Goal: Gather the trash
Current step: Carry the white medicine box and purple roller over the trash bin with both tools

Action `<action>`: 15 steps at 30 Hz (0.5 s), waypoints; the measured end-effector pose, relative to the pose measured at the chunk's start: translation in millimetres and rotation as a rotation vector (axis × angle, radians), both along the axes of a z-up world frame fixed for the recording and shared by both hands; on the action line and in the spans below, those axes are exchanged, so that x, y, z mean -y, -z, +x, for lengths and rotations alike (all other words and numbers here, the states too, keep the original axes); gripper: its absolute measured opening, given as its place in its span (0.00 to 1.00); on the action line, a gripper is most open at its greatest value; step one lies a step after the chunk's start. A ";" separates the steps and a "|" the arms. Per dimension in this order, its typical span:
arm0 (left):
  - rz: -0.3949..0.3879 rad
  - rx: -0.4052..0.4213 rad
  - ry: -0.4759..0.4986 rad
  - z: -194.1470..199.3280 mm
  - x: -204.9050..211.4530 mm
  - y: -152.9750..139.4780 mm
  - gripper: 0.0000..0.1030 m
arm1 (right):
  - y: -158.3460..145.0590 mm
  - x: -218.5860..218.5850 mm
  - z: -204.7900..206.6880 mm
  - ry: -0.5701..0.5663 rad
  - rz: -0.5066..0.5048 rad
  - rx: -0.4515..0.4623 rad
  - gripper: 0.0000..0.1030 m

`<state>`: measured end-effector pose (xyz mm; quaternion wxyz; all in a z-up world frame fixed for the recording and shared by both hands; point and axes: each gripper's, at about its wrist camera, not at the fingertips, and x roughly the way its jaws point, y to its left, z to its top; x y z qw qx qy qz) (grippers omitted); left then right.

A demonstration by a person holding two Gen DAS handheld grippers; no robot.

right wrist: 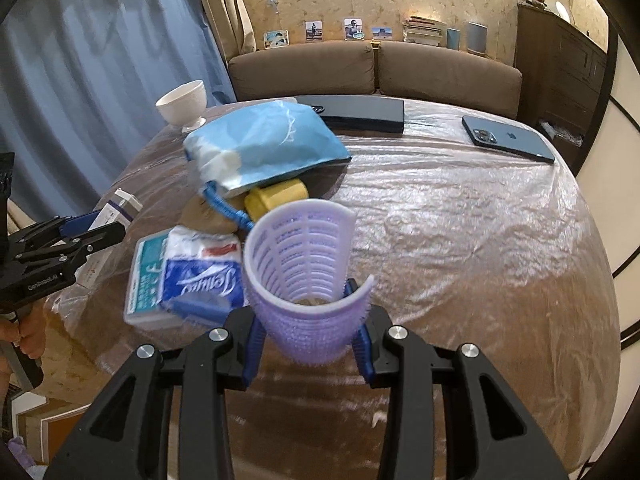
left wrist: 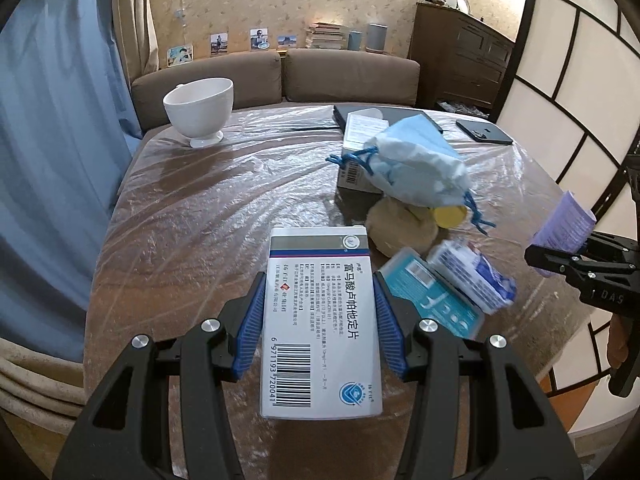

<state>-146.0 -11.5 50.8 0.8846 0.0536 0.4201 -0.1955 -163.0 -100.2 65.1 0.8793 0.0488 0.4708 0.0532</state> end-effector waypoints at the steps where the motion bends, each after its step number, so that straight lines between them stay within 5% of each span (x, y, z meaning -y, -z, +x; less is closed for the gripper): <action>1: -0.002 0.002 0.001 -2.7 -0.6 -0.7 0.50 | -0.6 -0.7 -2.2 -0.002 0.000 0.000 0.36; 15: -0.013 -0.013 0.034 -38.8 -2.4 -4.8 0.50 | -6.5 -17.3 -42.1 -0.041 0.008 -0.015 0.36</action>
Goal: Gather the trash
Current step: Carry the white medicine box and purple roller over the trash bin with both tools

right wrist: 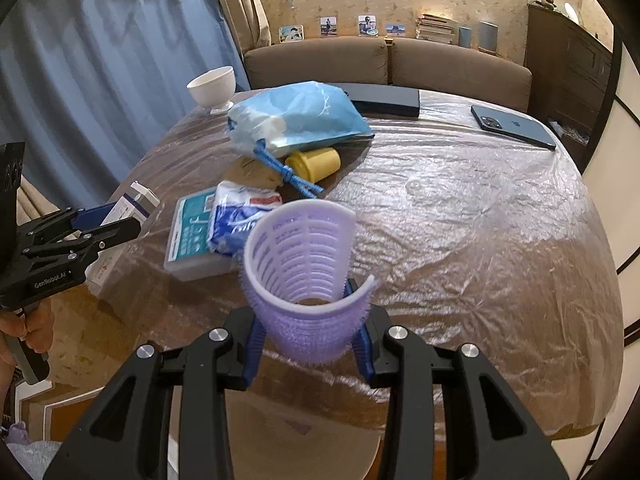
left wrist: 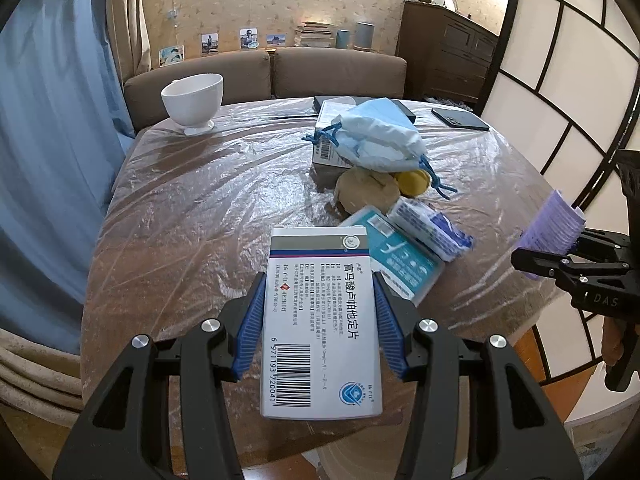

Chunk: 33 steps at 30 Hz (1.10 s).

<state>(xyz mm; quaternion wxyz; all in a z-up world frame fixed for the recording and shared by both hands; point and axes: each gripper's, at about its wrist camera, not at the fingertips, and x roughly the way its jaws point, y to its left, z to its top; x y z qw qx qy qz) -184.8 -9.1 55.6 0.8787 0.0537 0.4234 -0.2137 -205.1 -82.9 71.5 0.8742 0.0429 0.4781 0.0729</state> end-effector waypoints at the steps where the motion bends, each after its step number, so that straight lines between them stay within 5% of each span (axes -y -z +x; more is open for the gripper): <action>1: -0.003 -0.003 0.003 -2.9 0.3 -0.2 0.50 | -0.2 -1.7 -3.0 -0.004 -0.001 -0.002 0.36; 33: 0.017 -0.052 0.182 -59.8 28.0 13.1 0.50 | 13.4 -34.4 -47.6 -0.118 0.005 -0.094 0.36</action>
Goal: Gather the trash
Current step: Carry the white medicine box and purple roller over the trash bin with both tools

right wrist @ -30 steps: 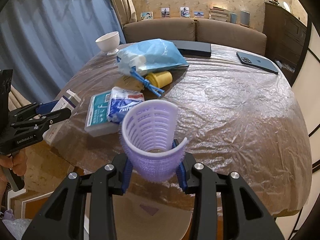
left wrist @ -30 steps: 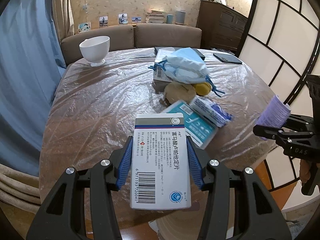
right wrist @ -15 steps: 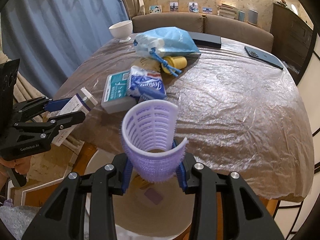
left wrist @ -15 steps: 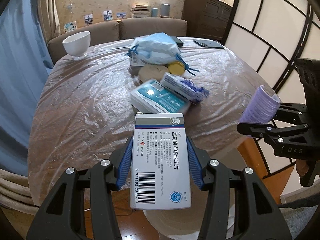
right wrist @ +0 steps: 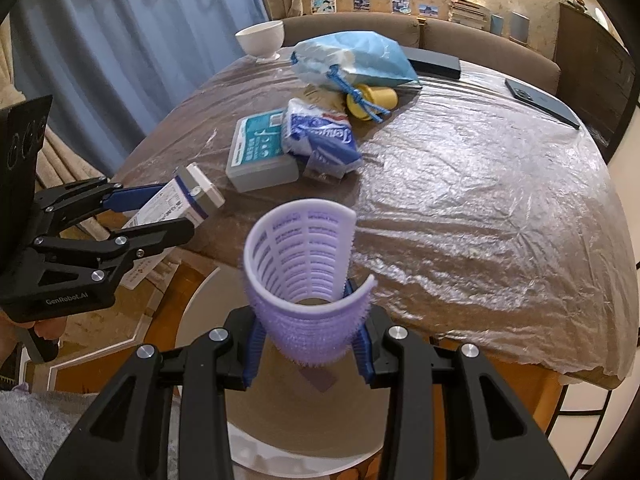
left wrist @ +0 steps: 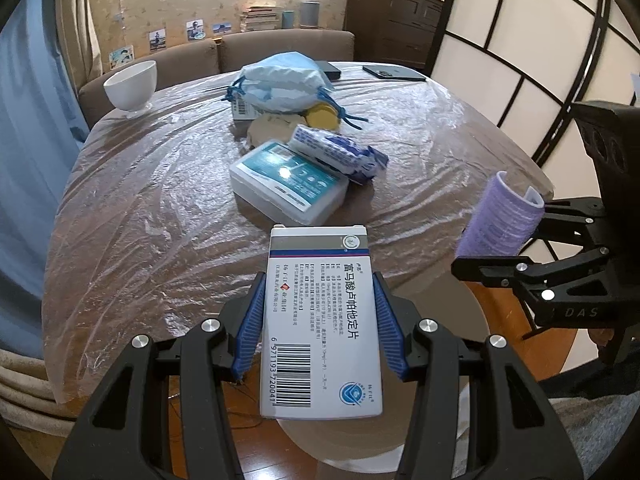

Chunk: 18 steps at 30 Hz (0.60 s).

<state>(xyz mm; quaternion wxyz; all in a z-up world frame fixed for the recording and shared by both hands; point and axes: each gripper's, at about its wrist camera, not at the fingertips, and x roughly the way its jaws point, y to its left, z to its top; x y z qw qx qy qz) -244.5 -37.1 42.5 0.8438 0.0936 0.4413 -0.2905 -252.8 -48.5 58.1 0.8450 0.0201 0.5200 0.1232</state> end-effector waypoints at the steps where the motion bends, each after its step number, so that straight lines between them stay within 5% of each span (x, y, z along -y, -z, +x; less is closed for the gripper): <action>1: 0.001 0.000 0.003 -0.4 0.5 0.4 0.50 | 0.4 -1.0 -0.3 -0.004 -0.002 -0.002 0.36; 18: 0.024 -0.013 0.100 -24.6 2.5 7.1 0.50 | 10.3 -6.1 -10.0 -0.052 -0.014 -0.049 0.36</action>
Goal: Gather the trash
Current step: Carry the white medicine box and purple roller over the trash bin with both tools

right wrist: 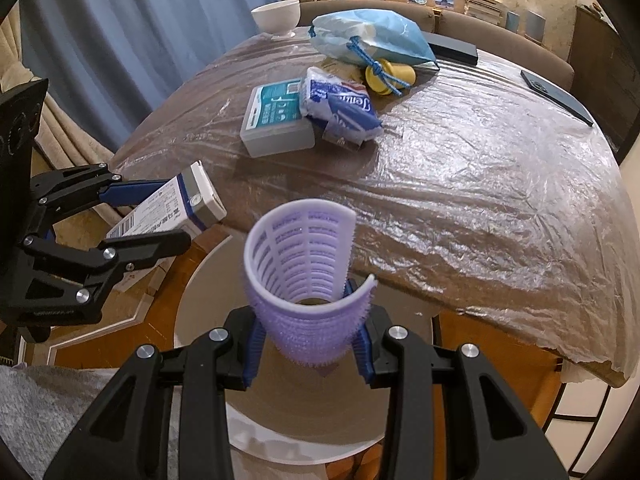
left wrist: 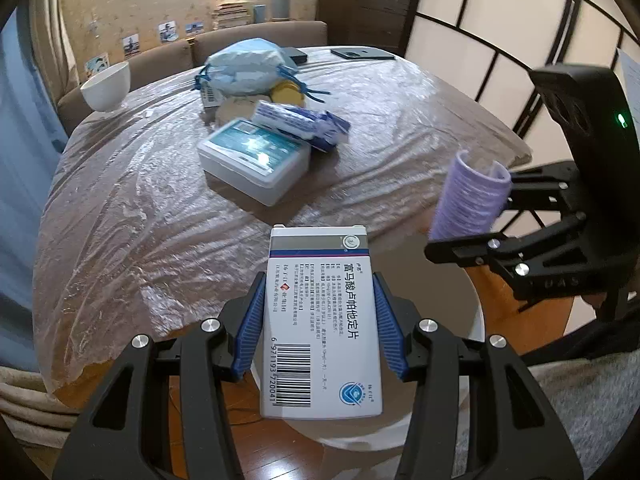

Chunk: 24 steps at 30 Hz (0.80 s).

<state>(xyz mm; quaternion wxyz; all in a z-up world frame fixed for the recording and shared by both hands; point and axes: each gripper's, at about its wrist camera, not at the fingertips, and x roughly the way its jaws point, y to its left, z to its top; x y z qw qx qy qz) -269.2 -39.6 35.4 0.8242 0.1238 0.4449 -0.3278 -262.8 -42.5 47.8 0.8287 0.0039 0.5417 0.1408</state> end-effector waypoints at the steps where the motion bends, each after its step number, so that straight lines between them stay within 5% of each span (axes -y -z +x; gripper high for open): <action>1: 0.004 0.000 0.008 -1.7 1.0 0.8 0.50 | 0.5 -0.4 -0.6 -0.004 0.000 -0.003 0.36; 12: 0.039 -0.009 0.104 -19.7 13.6 12.1 0.51 | 11.1 -3.1 -8.0 -0.030 -0.006 -0.036 0.36; 24: 0.113 -0.055 0.100 -19.6 19.6 41.7 0.50 | 41.4 1.7 -17.5 -0.023 -0.036 -0.094 0.36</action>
